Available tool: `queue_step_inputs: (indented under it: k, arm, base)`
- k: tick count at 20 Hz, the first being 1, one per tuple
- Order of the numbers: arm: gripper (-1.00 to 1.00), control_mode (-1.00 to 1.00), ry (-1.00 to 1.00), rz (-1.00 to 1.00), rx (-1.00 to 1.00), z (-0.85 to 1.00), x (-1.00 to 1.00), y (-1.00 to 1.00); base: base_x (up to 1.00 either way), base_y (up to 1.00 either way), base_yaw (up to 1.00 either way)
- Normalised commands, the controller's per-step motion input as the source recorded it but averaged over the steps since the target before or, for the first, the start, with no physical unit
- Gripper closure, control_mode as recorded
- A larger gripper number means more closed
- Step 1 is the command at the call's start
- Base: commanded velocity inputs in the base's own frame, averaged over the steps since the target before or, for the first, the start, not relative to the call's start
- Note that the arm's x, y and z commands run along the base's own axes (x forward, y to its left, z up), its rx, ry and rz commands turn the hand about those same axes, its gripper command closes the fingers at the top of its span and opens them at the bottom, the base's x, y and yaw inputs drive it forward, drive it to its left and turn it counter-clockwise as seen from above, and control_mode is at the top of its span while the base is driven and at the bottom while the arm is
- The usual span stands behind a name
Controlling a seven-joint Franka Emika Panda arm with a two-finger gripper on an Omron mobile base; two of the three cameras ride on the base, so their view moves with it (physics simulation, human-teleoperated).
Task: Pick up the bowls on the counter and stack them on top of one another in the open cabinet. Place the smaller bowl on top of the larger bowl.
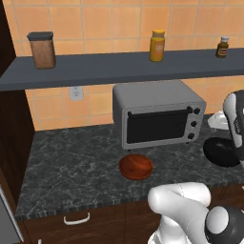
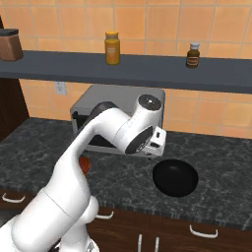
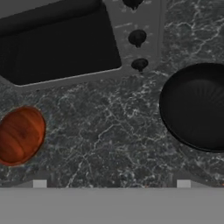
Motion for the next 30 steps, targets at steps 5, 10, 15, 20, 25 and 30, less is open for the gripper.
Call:
queue_step_inputs:
  k: [5, 10, 15, 20, 25, 30]
  arm:
    - [-1.0, -1.0, 0.16, -0.07, 0.03, -0.41, 0.09, -0.64]
    - [-1.0, -1.0, 0.18, -0.03, 0.04, -0.41, 0.13, -0.71]
    - [-1.0, -1.0, 0.1, 0.0, 0.06, -0.35, 0.03, -0.84]
    - [-1.0, -1.0, 0.18, -0.01, 0.07, -0.25, 0.02, -0.76]
    - [-1.0, -1.0, 0.08, -0.02, 0.06, -0.23, 0.01, -0.65]
    - [-1.0, -1.0, 0.0, -0.02, 0.08, -0.26, 0.18, -0.39]
  base:
    - [0.0, 0.0, 0.0]
    - [0.0, 0.0, 0.0]
    - [0.0, 0.0, 0.0]
    - [0.0, 0.0, 0.0]
    - [0.0, 0.0, 0.0]
    - [0.0, 0.0, 0.0]
